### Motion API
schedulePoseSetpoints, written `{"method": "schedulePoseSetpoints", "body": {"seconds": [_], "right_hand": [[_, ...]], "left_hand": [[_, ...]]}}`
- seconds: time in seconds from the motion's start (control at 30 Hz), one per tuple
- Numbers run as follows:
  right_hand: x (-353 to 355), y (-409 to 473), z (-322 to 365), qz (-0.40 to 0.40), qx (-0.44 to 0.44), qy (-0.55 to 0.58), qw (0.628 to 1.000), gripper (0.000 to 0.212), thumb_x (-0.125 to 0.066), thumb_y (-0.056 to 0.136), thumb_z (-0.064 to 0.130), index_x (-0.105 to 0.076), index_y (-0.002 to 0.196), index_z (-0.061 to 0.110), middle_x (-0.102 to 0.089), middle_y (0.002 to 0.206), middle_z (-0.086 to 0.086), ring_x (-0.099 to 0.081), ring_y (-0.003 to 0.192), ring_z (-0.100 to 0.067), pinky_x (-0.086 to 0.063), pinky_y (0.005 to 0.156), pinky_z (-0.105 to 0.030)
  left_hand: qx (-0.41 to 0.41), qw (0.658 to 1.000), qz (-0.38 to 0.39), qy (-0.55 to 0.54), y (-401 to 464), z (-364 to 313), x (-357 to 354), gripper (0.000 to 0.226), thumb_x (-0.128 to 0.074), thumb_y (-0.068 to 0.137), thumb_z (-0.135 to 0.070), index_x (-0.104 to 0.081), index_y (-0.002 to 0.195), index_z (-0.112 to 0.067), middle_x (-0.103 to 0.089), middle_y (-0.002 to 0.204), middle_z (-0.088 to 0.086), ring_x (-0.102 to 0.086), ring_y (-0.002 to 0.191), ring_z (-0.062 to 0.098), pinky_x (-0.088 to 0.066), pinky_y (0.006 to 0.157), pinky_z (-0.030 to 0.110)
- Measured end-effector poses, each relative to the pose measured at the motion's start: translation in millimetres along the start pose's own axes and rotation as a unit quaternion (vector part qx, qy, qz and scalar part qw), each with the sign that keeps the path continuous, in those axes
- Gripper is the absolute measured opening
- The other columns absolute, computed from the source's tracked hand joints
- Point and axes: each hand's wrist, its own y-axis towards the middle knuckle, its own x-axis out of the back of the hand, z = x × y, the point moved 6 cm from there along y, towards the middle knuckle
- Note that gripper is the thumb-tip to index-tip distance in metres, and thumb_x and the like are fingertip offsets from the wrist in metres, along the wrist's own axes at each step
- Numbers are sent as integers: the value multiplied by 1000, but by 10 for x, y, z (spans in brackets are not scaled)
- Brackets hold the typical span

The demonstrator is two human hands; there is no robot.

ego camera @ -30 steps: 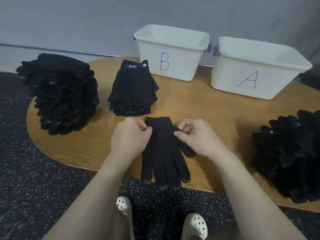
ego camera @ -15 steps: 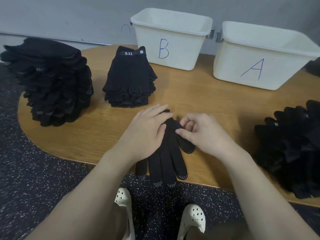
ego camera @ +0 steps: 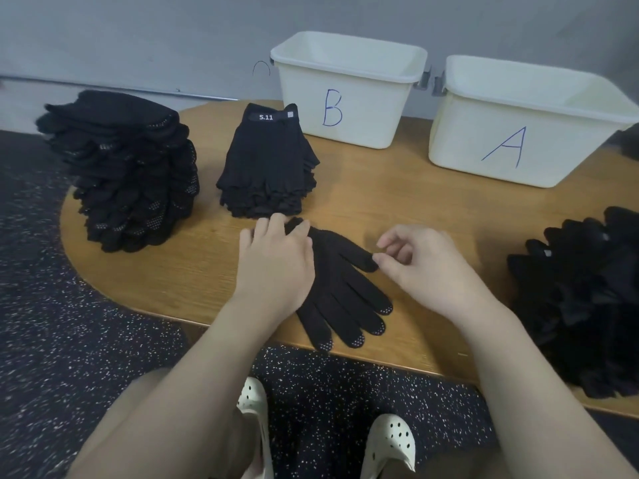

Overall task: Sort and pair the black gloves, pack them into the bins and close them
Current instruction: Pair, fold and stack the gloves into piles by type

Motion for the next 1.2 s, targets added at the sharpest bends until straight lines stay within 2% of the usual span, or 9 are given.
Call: {"method": "schedulePoseSetpoints", "body": {"seconds": [0.1, 0.23, 0.37, 0.53, 0.63, 0.77, 0.9, 1.03, 1.2], "right_hand": [[-73, 56, 283, -40, 52, -1, 998, 3, -65, 96, 31, -66, 98, 30, -56, 94, 17, -59, 93, -8, -46, 82, -28], [-345, 79, 704, -27, 114, -13, 993, 12, -59, 100, 33, -67, 106, 26, -51, 102, 14, -57, 95, -12, -48, 83, -34], [-722, 75, 1030, 9, 157, -62, 986, 30, -49, 105, 27, -64, 129, 16, -56, 128, 4, -56, 113, -19, -47, 98, -36], [-1107, 37, 1236, 32, 178, -72, 981, 42, -39, 108, 18, -49, 147, 7, -44, 157, -8, -34, 147, -22, -17, 122, -29], [-1256, 10, 1145, 49, 165, -143, 975, 52, -26, 111, 30, -30, 159, 13, -24, 169, -4, -11, 158, -19, -1, 128, -33], [-1211, -6, 942, 59, 125, -195, 971, 63, -9, 109, 48, -7, 165, 20, 0, 173, 0, 7, 159, -16, 11, 127, -35], [-1044, -71, 665, 72, 97, -209, 970, 65, 1, 106, 50, 5, 164, 20, 11, 172, 3, 14, 157, -10, 15, 124, -30], [-831, -93, 384, 75, 62, -218, 971, 67, 3, 105, 52, 8, 163, 20, 13, 171, 5, 15, 156, -8, 11, 127, -30], [-723, -156, 249, 66, 51, -205, 975, 69, 4, 103, 55, 5, 164, 22, 10, 171, 8, 15, 155, -5, 11, 126, -28]], "left_hand": [[39, 998, -39, -3, -160, 141, 114, 39, -44, 106, -32, -67, 136, -18, -61, 120, 9, -54, 113, 30, -36, 95, 46], [82, 995, -51, -2, -333, 334, 214, 28, -55, 102, -32, -71, 120, -18, -58, 105, 8, -55, 100, 31, -37, 85, 43], [108, 993, -47, -1, -398, 479, 254, 28, -55, 101, -39, -67, 112, -17, -54, 100, 7, -54, 97, 31, -38, 82, 43], [129, 991, -31, -19, -392, 580, 201, 18, -42, 106, -26, -56, 114, -17, -45, 102, 3, -48, 98, 29, -29, 80, 39], [130, 991, -28, -26, -389, 599, 196, 17, -41, 107, -28, -53, 113, -19, -49, 106, 4, -49, 99, 28, -28, 81, 38], [145, 989, -15, -29, -373, 591, 182, 19, -39, 107, -29, -53, 116, -20, -51, 112, 5, -49, 104, 28, -31, 86, 40], [144, 989, -7, -32, -359, 589, 181, 16, -41, 107, -28, -52, 116, -21, -47, 109, 2, -48, 105, 28, -30, 87, 39], [141, 988, 3, -63, -316, 611, 176, 17, -45, 107, -28, -53, 121, -23, -41, 107, -2, -47, 108, 26, -27, 87, 37], [137, 982, 30, -124, -253, 732, 168, 34, -57, 102, -40, -57, 132, -24, -54, 118, -1, -52, 118, 25, -35, 99, 39]]}}
